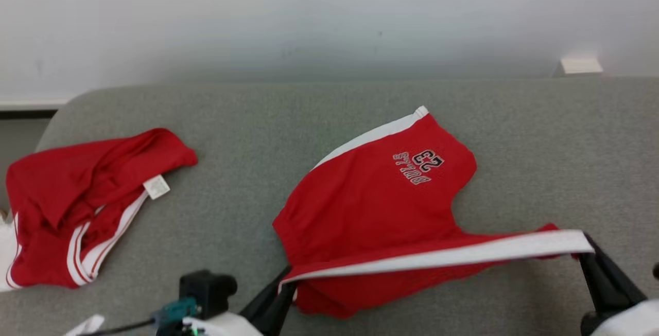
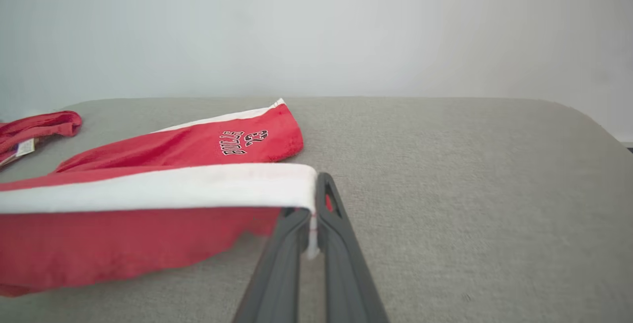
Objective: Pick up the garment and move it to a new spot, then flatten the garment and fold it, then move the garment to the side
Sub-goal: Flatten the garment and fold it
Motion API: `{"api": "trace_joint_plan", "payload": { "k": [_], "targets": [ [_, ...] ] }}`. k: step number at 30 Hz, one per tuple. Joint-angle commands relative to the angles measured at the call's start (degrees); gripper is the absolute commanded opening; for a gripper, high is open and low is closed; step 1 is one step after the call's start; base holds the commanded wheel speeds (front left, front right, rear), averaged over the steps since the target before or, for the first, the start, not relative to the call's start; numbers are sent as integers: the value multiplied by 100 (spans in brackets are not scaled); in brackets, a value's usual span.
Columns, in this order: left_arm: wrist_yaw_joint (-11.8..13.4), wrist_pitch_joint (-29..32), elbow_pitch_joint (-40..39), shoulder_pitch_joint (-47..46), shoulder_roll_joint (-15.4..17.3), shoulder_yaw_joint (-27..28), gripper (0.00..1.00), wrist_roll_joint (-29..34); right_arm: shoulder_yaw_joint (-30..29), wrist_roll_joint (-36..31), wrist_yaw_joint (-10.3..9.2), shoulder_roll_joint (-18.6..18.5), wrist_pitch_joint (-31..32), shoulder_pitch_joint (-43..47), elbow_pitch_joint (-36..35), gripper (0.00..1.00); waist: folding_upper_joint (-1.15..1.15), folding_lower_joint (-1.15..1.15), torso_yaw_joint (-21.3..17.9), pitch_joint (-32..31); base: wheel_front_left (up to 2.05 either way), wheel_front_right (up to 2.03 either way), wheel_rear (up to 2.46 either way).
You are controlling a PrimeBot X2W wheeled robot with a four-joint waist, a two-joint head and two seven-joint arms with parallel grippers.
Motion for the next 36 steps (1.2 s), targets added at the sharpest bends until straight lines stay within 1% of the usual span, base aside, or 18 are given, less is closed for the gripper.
{"api": "trace_joint_plan", "payload": {
  "k": [1,6,9,14,16,20,27,28,29,30,35,36],
  "targets": [
    [-55,7,115,-185,-2,33,0,-25,34,38,-24,-104,28,-250,153,0,0,1,158,284,0,0,0],
    [-458,-6,806,-1179,-191,-176,0,0,346,246,-22,-466,-59,-1547,1106,0,0,1,592,964,0,0,0],
    [-678,-111,1178,-1787,-372,-316,0,74,538,344,-22,-678,-114,-2321,1725,0,0,1,861,1304,0,0,0],
    [-932,-344,1645,-2554,-618,-468,0,142,976,457,-20,-1031,-179,-3561,2668,0,0,1,1215,1685,0,0,0],
    [-995,-416,1820,-2819,-684,-518,0,161,1158,524,-20,-1142,-183,-3980,3059,0,0,1,1317,1769,0,0,0],
    [-1059,-571,2203,-3198,-776,-571,0,158,1489,635,-20,-1242,-324,-4686,3775,0,0,1,1412,1845,0,0,0],
    [-1150,-836,2884,-3657,-903,-611,0,-82,2000,810,-20,-1224,-725,-5444,4727,0,0,1,1425,1921,0,0,0],
    [-1161,-855,2982,-3704,-912,-634,18,-111,2076,821,-20,-1218,-788,-5515,4831,35,0,1,1415,1926,0,0,0],
    [-1175,-911,3069,-3749,-925,-640,96,-171,2133,884,-20,-1199,-860,-5583,4928,91,0,1,1404,1930,0,0,0],
    [-1196,-937,3144,-3778,-937,-641,100,-258,2188,925,-20,-1181,-951,-5629,5019,100,0,1,1394,1929,0,0,0],
    [-1211,-1161,3396,-3798,-967,-635,100,-449,2366,1101,-20,-1150,-1478,-5667,5216,100,0,1,1349,1887,0,0,0],
    [-1175,-1232,3439,-3792,-975,-648,100,-437,2422,1143,-20,-1153,-1597,-5631,5224,100,0,1,1336,1871,0,0,0]
  ]
}}
